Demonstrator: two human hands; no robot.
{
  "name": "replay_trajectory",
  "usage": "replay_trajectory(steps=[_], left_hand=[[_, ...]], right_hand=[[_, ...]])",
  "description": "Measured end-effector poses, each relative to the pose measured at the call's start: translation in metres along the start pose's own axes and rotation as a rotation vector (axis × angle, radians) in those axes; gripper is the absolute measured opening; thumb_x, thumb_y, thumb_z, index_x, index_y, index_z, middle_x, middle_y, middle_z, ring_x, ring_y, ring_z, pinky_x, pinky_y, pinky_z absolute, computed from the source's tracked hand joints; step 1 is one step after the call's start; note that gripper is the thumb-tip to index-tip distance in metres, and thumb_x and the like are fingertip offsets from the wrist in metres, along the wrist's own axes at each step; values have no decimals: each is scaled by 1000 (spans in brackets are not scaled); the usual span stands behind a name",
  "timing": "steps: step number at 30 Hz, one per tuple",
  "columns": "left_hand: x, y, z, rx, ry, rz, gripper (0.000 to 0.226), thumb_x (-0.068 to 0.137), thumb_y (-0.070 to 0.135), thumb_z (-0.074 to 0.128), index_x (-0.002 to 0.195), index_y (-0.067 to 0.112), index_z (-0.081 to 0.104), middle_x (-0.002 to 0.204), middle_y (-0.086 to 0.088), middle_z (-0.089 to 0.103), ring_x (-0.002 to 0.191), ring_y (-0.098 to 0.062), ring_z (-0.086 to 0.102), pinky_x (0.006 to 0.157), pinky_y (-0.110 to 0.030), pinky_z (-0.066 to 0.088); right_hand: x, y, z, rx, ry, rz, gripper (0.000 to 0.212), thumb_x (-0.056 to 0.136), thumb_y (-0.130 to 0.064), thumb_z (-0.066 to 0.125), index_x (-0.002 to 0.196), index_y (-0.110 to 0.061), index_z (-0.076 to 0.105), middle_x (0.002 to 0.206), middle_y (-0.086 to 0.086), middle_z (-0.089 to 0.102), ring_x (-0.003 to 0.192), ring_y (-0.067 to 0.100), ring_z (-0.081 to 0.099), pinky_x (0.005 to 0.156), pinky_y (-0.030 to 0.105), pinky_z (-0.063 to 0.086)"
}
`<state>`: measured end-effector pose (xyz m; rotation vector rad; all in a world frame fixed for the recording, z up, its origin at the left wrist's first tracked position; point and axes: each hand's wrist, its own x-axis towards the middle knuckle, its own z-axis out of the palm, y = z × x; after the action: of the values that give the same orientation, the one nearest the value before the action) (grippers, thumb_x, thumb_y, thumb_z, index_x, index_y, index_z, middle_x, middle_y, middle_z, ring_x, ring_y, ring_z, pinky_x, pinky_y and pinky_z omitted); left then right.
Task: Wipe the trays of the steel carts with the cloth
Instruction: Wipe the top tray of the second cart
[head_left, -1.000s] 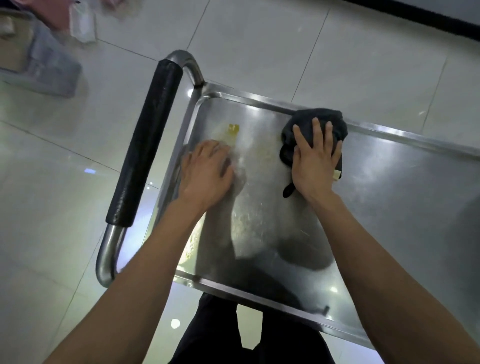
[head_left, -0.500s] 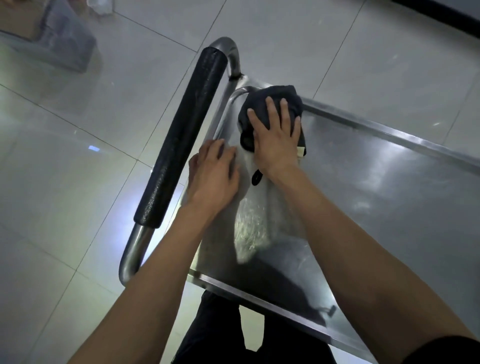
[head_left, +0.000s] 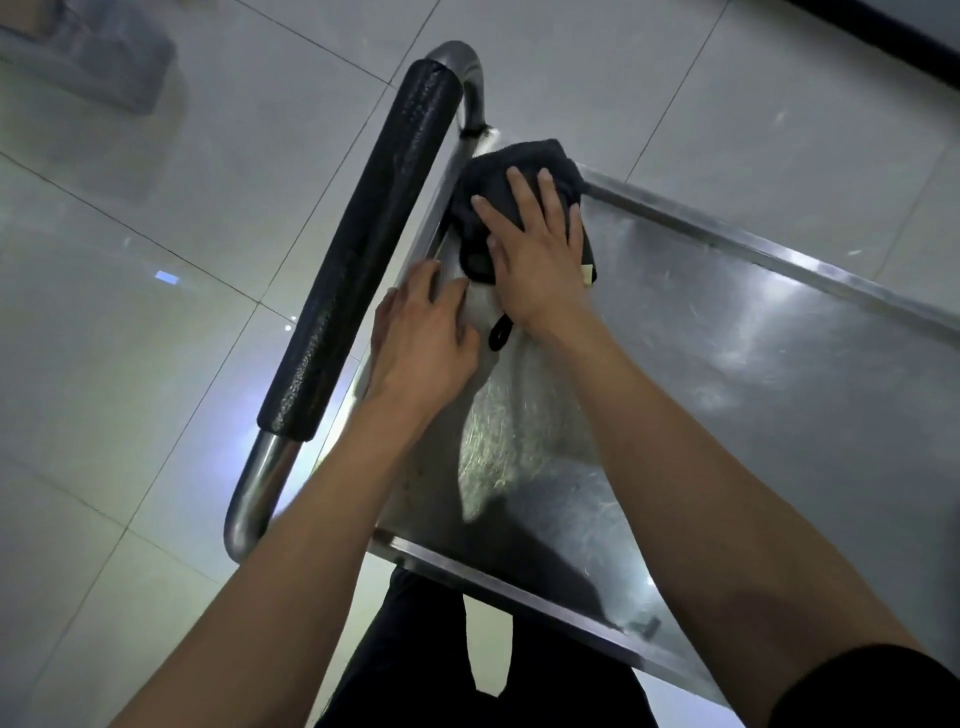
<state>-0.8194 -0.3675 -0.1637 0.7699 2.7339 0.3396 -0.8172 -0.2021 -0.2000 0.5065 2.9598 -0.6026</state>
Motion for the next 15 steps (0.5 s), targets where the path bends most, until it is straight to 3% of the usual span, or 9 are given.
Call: replay_trajectory(steps=[5,10,15], left_hand=[[0,17,-1,109,-78,54,40,93,32,52,131,20,57,149,-10,39,143,-31,29,114,-54,30],[-15,75,14,140,-98,287,36,96,37,46,126,24,63,145,-3,48,142,-25,33,112,-49,25],[-30,109,33,140,-120,302,39,97,38,43,129,26,61,143,-3,49,140,-26,34,112,-53,25]], right_hand=[[-43,36,-6,10,61,145,46,106,-34,33,151,-39,37,167,0,11,154,28,0,123,52,1],[-92,82,-21,31,38,261,46,107,-34,32,153,-39,34,168,0,7,154,26,-4,123,53,1],[-135,129,-37,42,49,301,46,107,-34,33,153,-39,34,168,-2,7,154,26,-4,123,52,3]])
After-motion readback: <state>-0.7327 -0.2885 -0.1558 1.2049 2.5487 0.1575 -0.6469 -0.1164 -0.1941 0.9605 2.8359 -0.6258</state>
